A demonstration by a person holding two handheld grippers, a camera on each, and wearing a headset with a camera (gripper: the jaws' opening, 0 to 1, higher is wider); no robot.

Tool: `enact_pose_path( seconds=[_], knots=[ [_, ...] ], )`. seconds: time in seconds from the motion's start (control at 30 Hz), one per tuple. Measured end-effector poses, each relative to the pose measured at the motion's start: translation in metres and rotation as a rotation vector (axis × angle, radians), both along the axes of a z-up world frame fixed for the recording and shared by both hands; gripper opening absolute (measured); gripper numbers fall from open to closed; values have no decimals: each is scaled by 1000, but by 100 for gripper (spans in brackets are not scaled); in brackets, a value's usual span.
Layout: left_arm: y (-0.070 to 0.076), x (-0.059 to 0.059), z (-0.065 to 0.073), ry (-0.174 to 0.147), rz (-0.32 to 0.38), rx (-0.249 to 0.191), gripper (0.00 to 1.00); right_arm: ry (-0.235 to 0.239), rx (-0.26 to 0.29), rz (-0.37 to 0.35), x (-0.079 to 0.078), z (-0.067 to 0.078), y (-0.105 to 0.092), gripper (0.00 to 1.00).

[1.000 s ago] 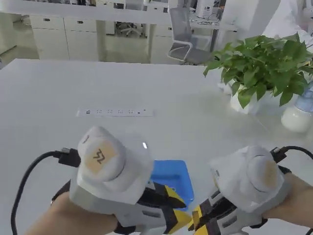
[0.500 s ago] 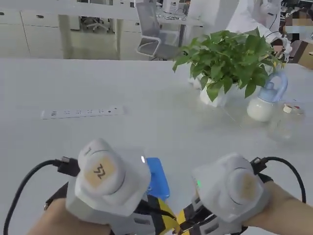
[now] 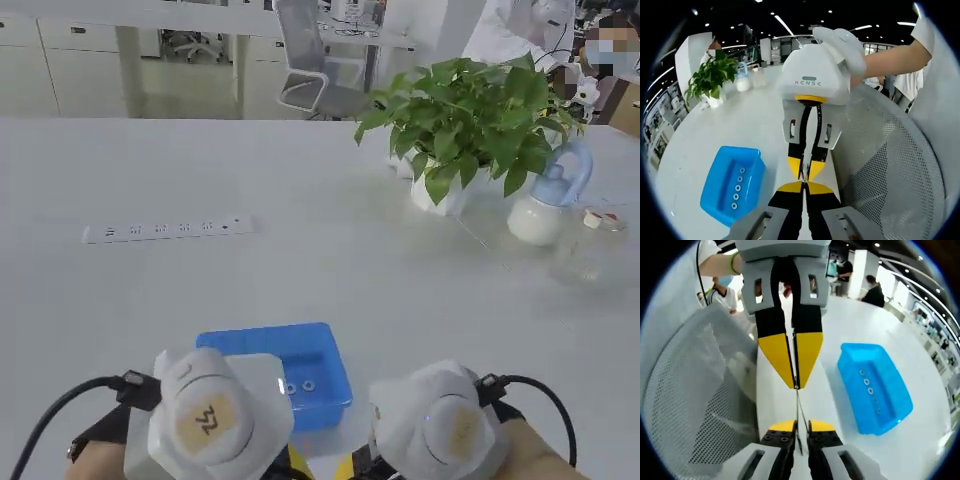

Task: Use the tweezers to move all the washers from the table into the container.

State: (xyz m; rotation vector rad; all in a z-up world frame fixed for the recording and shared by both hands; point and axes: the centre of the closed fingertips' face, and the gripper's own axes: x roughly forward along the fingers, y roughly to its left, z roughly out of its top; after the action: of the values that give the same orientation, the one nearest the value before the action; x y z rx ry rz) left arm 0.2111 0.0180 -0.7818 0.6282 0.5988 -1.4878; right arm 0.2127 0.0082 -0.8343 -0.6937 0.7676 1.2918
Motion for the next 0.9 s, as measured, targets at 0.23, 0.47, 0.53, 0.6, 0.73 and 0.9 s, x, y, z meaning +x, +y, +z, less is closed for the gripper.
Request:
enact_pose_path(
  seconds=[0.23, 0.47, 0.53, 0.6, 0.73, 0.9],
  knots=[
    [13, 1, -15, 31, 18, 45, 0, 28, 154, -177, 0, 8, 8, 20],
    [24, 2, -34, 38, 16, 140, 0, -44, 253, -423, 4, 37, -30, 38],
    [27, 2, -40, 35, 13, 169, 0, -78, 273, -505, 7, 48, -48, 42],
    [29, 1, -45, 45, 13, 193, 0, -104, 286, -576, 9, 57, -64, 46],
    [37, 1, -58, 27, -5, 282, 0, -156, 332, -720, 15, 74, -95, 51],
    [43, -2, -69, 44, 6, 357, 0, -190, 511, -855, 24, 103, -116, 55]
  ],
)
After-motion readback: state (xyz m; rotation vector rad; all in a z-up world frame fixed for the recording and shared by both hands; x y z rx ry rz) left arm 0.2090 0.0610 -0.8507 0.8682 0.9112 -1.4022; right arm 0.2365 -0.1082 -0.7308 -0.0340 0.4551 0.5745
